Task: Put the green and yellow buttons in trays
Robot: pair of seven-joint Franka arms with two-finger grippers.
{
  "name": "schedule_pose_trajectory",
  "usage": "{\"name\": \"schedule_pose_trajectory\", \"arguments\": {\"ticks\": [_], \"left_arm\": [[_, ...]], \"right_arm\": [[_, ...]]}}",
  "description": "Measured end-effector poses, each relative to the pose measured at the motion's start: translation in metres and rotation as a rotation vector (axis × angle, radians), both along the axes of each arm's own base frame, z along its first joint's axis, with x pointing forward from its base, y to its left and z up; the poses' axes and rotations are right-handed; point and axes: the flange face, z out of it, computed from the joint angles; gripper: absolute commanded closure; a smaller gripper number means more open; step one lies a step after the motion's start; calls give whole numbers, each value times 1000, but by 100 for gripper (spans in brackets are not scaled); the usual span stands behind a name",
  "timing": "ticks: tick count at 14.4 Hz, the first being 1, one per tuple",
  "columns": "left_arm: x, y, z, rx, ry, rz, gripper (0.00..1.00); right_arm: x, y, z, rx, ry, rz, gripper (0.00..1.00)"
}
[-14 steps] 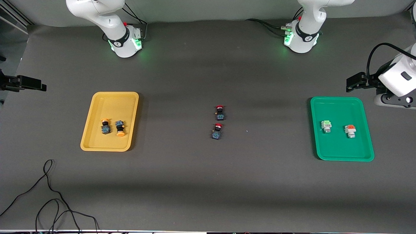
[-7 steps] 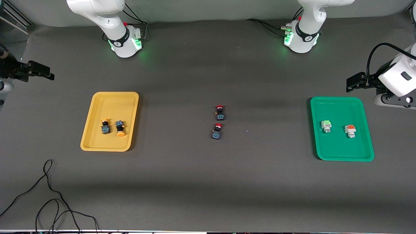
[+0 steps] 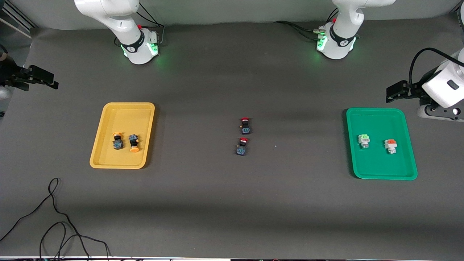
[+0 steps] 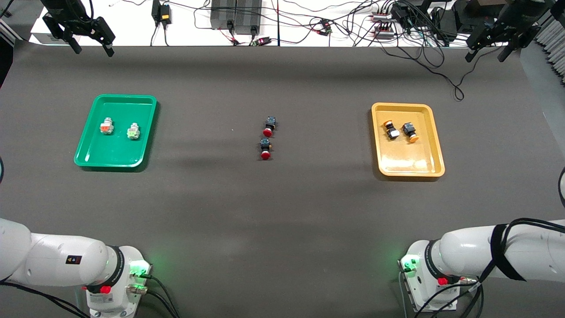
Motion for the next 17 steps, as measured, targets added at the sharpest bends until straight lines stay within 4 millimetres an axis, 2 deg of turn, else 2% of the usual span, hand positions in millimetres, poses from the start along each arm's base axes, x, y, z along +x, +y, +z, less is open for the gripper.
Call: {"name": "schedule_pose_trajectory", "arguments": {"ticks": [10, 17], "left_arm": [[0, -1, 0, 0, 0, -1, 0], [0, -1, 0, 0, 0, -1, 0]], "right_arm": [[24, 1, -3, -8, 28, 1, 0], [25, 1, -3, -8, 28, -1, 0]]}}
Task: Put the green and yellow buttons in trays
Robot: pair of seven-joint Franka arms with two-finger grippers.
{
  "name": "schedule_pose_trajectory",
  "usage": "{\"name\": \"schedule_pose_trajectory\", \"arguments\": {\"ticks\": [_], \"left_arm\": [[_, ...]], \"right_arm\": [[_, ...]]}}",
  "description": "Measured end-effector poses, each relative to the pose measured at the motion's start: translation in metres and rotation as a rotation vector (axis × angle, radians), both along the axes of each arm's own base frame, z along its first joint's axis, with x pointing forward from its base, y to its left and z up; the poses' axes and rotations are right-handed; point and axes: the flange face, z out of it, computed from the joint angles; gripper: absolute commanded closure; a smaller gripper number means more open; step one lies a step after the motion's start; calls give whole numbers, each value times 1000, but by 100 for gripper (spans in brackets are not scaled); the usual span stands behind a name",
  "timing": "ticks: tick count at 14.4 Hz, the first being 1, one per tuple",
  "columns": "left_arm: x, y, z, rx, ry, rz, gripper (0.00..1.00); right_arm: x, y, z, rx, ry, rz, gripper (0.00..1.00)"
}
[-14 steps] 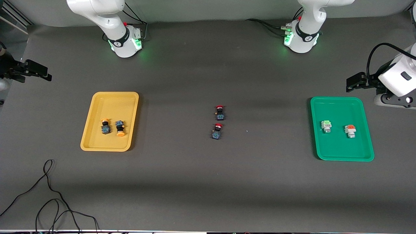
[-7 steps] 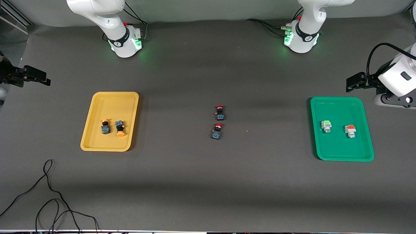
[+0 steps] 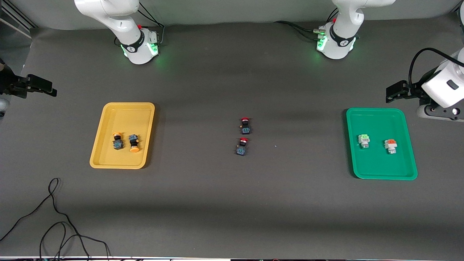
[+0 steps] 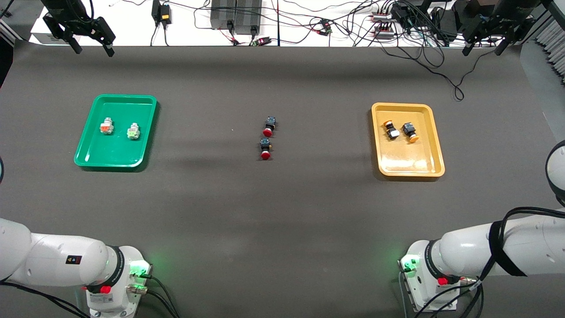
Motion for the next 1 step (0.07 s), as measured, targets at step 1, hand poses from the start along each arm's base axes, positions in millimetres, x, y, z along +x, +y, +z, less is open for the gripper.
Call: {"name": "schedule_pose_trajectory", "arguments": {"ticks": [1], "left_arm": [[0, 0, 0, 0, 0, 0, 0]], "right_arm": [[0, 0, 0, 0, 0, 0, 0]]}}
